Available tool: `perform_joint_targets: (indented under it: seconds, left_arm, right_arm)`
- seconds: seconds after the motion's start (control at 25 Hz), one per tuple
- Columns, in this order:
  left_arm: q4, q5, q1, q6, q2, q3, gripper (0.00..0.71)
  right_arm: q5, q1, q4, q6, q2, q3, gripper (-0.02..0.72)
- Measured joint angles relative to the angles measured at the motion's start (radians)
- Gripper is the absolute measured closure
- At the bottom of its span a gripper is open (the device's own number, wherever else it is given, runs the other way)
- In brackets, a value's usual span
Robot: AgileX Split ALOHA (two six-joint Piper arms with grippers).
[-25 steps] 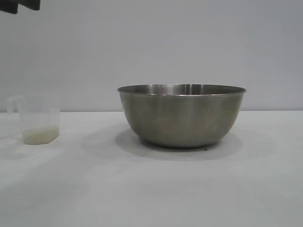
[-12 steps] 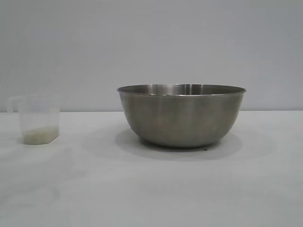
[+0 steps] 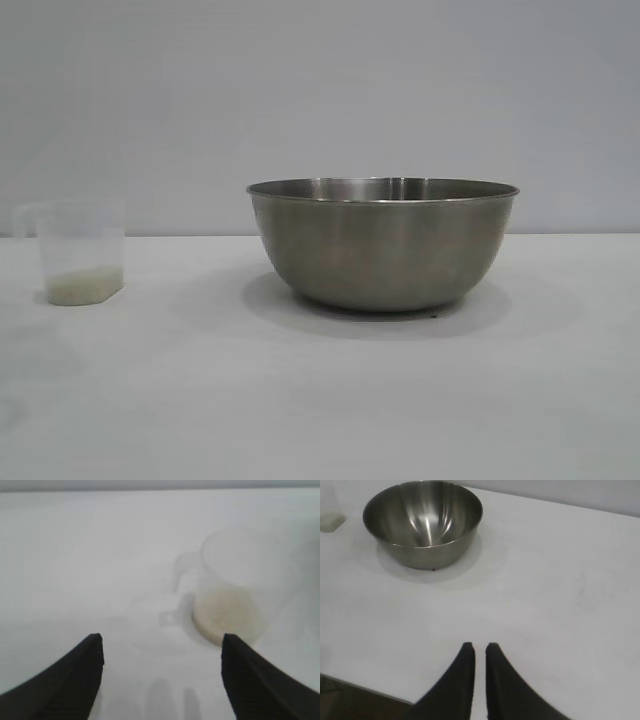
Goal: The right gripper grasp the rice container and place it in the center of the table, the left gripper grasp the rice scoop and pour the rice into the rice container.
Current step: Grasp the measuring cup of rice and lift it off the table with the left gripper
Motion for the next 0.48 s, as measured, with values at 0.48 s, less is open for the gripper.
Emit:
perform_joint_targets:
  seconds: [0.48]
  left_arm:
    - [0.041, -0.006, 0.000, 0.002, 0.093, -0.091, 0.265]
  right_arm:
    - [0.000, 0.000, 0.000, 0.000, 0.000, 0.000, 0.703]
